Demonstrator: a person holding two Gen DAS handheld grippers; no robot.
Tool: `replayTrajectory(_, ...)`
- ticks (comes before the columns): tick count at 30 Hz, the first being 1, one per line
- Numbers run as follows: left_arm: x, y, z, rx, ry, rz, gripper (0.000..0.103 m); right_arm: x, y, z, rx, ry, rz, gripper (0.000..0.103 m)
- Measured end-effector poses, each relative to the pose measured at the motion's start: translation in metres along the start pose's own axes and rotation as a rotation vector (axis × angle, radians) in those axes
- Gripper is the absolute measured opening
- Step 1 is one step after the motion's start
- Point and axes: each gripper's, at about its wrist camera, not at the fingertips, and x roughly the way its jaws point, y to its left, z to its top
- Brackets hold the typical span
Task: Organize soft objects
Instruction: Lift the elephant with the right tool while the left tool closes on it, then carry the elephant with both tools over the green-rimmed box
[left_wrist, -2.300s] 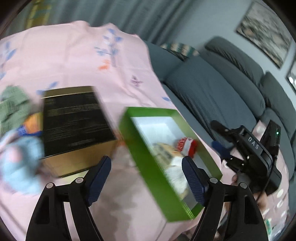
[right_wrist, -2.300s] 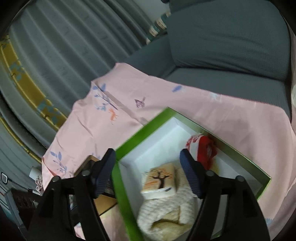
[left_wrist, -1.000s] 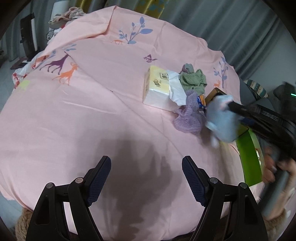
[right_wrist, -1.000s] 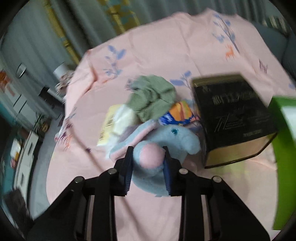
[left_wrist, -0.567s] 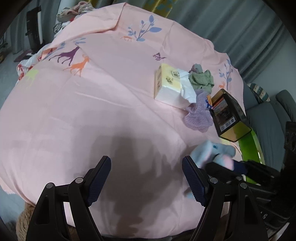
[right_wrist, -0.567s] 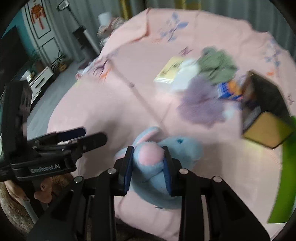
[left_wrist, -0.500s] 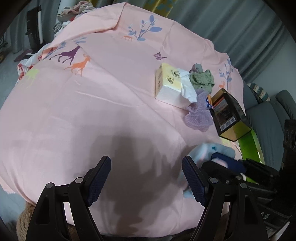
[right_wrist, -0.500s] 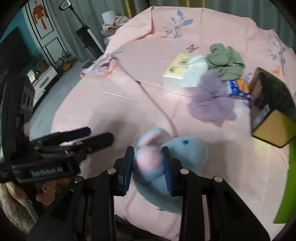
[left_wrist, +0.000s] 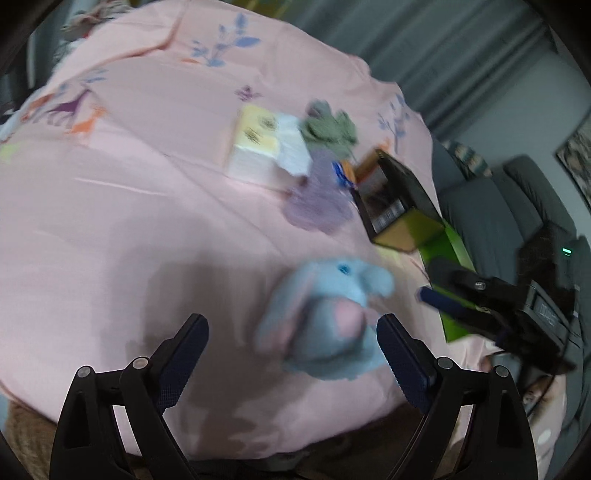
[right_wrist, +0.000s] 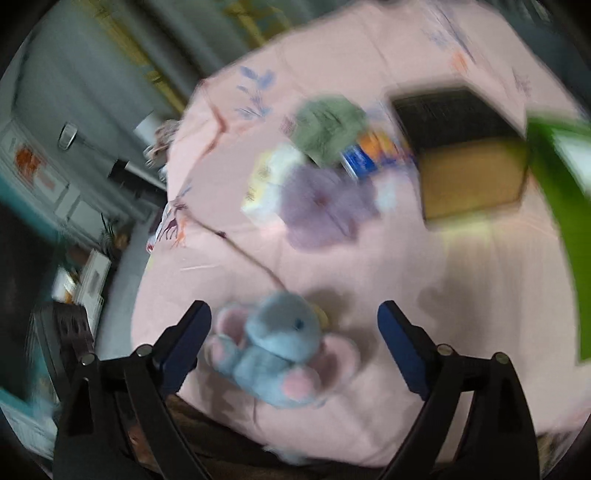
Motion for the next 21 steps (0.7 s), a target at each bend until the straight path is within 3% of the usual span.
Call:
replayTrajectory(6,0.032,-0.010,-0.005,0.037,0.063,0.028,0.093,0.035,-0.020,-0.022,0.118,0.114,0.100,0.091)
replayTrajectory(10,0.038,-0.007,-0.005,0.033,0.061,0.012,0.092,0.049,-0.016,-0.029,0.137,0.145,0.166,0.080)
replayTrajectory(12,0.038,-0.008,-0.007,0.047,0.054,0.000,0.083,0.056,-0.015,-0.031,0.162,0.162,0.219,0.073)
replayTrajectory(14,0.039,-0.010,-0.009,0.057,0.067,-0.032,0.064,0.060,-0.013,-0.034,0.171,0.176,0.241,0.066)
replayTrajectory(16,0.039,-0.015,-0.011,0.064,0.071,-0.060,0.055,0.061,-0.011,-0.036,0.167,0.173,0.237,0.063)
replayTrajectory(21,0.031,-0.032,-0.013,0.133,0.039,-0.020,0.053,0.052,-0.002,-0.034,0.148,0.148,0.223,0.058)
